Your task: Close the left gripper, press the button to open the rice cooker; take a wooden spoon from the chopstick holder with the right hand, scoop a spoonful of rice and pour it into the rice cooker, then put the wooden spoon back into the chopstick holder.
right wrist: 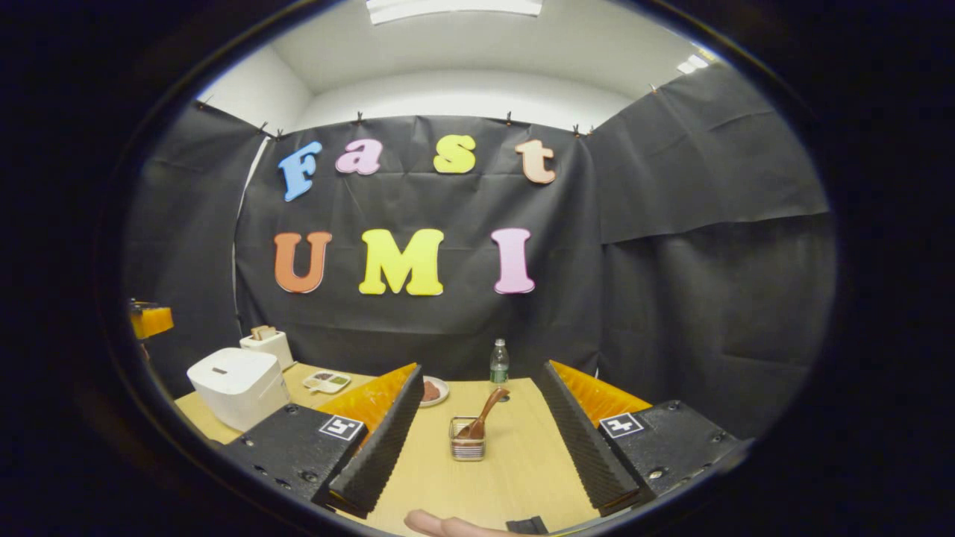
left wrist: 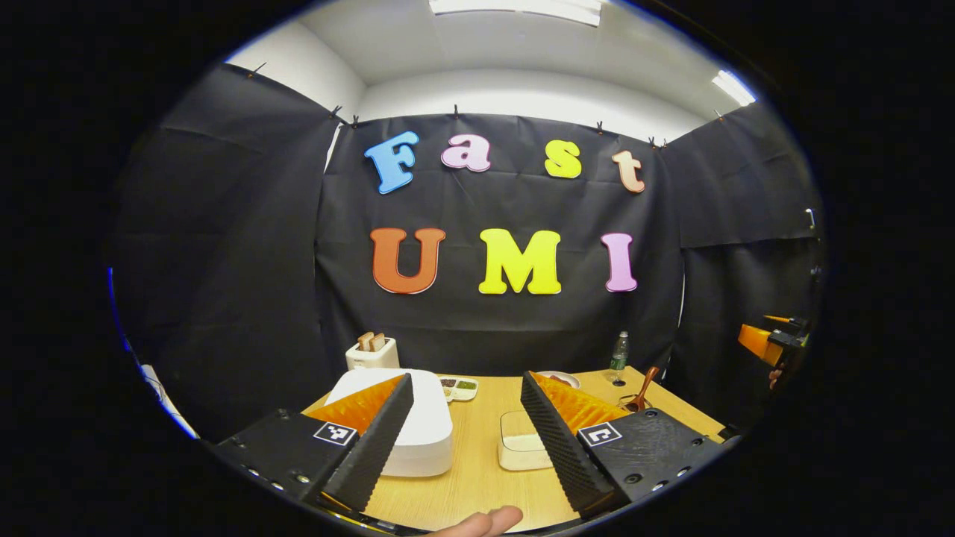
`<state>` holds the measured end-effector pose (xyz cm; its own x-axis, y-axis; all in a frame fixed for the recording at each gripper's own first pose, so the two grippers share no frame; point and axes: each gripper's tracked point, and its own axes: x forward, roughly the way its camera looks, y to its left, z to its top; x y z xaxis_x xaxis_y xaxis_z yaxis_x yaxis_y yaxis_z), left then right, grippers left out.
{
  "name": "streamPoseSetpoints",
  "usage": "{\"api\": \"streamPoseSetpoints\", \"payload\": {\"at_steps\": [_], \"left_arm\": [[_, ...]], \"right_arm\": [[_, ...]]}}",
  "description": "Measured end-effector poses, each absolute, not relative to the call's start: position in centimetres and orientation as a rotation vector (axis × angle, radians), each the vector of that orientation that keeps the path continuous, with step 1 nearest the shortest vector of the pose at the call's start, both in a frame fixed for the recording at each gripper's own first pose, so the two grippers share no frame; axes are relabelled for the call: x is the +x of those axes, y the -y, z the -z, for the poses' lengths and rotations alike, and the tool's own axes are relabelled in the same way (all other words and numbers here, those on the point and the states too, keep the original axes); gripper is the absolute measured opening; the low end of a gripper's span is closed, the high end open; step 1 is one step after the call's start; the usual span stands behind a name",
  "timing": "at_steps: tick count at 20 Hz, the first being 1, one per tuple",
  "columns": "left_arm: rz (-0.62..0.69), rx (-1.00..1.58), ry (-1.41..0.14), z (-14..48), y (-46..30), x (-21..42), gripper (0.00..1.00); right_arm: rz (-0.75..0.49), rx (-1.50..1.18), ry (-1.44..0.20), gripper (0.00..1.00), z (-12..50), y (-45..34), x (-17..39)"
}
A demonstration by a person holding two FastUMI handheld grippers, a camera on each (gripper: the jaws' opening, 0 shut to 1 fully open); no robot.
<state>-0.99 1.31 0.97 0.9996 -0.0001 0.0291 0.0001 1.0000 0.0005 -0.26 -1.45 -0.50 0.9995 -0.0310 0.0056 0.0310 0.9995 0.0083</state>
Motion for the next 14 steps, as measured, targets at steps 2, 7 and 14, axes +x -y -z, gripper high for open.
{"api": "streamPoseSetpoints", "payload": {"at_steps": [2, 7, 14], "left_arm": [[-0.007, 0.003, 0.017, -0.7, -1.6, -0.8, 0.92], [-0.029, 0.024, -0.007, 0.0, -3.0, 0.2, 0.92], [0.004, 0.065, -0.054, 1.5, -3.2, 2.2, 0.2]], "right_arm": [[0.028, 0.014, 0.005, 0.99, 0.6, 1.4, -0.1], [0.006, 0.024, 0.031, 0.99, 0.2, 0.9, 1.4], [-0.036, 0.068, 0.024, 0.99, 2.0, 0.1, 4.7]]}}
